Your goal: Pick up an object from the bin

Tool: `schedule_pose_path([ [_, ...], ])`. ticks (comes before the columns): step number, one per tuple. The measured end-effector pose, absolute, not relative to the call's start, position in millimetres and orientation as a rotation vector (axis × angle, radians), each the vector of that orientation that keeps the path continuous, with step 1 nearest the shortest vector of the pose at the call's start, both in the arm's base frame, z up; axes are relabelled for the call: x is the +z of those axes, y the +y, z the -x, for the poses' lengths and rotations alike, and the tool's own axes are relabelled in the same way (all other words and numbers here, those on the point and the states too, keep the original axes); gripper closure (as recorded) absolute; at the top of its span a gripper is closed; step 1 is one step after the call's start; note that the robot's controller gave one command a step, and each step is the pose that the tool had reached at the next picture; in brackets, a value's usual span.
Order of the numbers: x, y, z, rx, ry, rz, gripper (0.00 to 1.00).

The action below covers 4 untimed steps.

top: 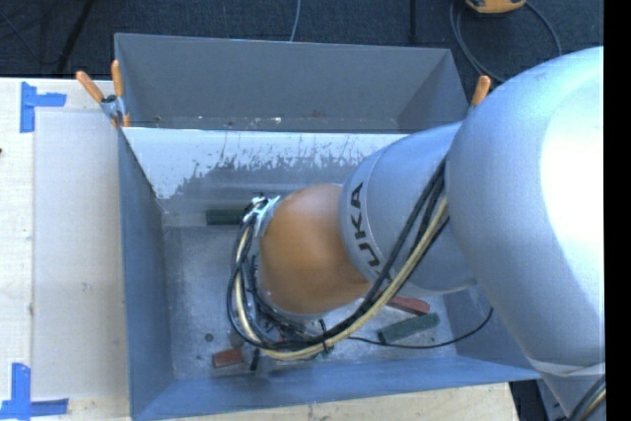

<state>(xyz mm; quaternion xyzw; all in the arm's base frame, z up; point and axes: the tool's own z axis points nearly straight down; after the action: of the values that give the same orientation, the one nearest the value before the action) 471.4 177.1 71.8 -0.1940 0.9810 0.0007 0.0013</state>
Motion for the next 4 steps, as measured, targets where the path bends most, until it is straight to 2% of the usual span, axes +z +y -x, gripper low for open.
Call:
schedule_pose_path([
  [1,73.3,177.7,-477.0,0.006,3.058,0.602,0.00],
  [2,71.6,176.7,-471.6,0.002,3.080,0.604,1.00],
  [3,73.3,177.7,-477.0,0.006,3.059,0.598,0.00],
  [4,71.4,176.6,-471.5,0.002,3.081,0.601,1.00],
])
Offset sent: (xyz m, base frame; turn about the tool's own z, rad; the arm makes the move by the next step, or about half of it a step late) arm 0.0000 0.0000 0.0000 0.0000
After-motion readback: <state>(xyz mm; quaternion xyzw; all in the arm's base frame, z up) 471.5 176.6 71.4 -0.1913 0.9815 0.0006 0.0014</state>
